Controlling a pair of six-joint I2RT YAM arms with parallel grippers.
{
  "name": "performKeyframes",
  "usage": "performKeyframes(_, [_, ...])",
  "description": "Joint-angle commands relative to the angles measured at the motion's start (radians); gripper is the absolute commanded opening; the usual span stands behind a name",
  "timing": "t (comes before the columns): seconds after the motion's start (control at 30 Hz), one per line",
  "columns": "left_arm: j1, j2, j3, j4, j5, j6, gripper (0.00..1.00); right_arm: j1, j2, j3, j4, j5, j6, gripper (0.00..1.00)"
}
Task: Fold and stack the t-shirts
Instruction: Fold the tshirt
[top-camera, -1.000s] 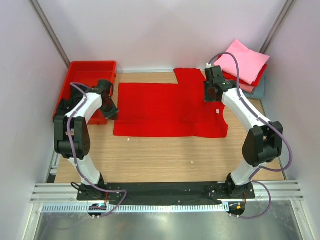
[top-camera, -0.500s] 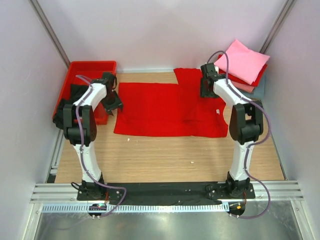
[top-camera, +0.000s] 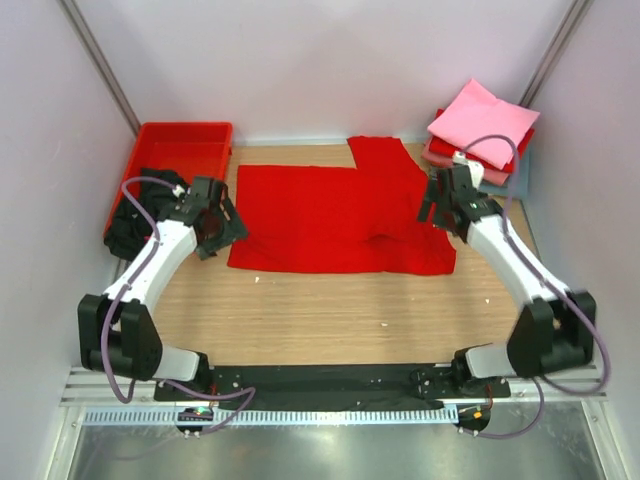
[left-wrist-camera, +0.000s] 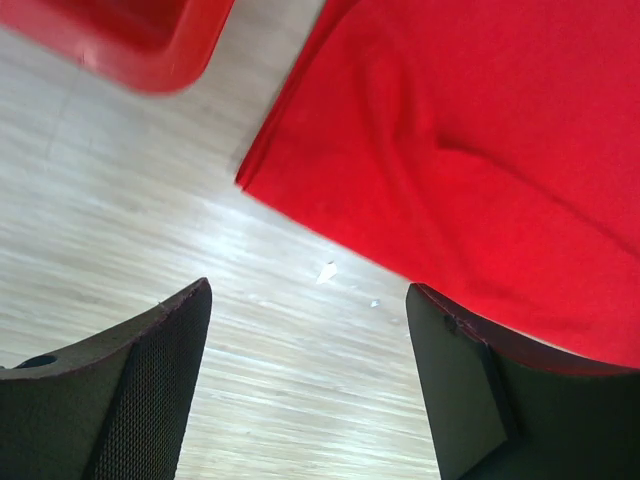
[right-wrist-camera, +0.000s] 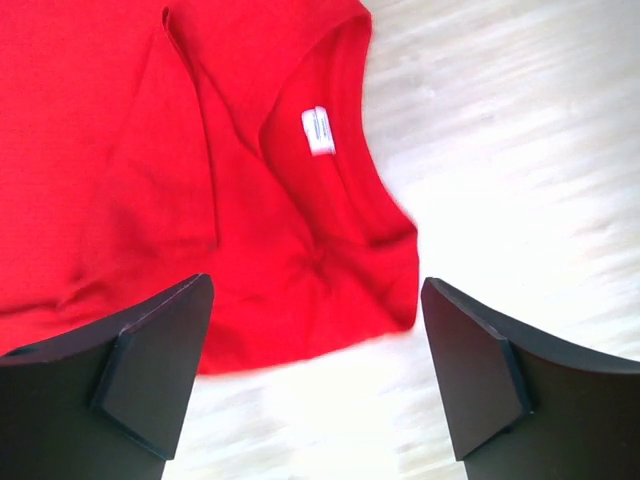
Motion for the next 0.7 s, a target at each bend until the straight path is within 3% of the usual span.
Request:
performKeyframes(0.0, [0.004,-0.061,-0.149,0.167,0.034,-0.086,0.79,-0.017,-0.167,-0.166,0.090,-0.047,0.164,0.93])
performKeyframes(0.17, [0.006,-0.092,-0.285,0.287,-0.013,-0.135,0.76,-0.080,-0.292,-0.348,0.186,-0.196,0.232,0.95])
performKeyframes(0.47, [0.006,-0.083,-0.371,0.414,-0.151,-0.157,0.70,-0.235,-0.248,-0.490,0.303,-0.440,0.277,0.91])
performKeyframes(0.67, [0.006,-0.026,-0.410,0.494,-0.193,-0.157,0.67,-0.292,-0.179,-0.532,0.361,-0.496,0.292,0.86])
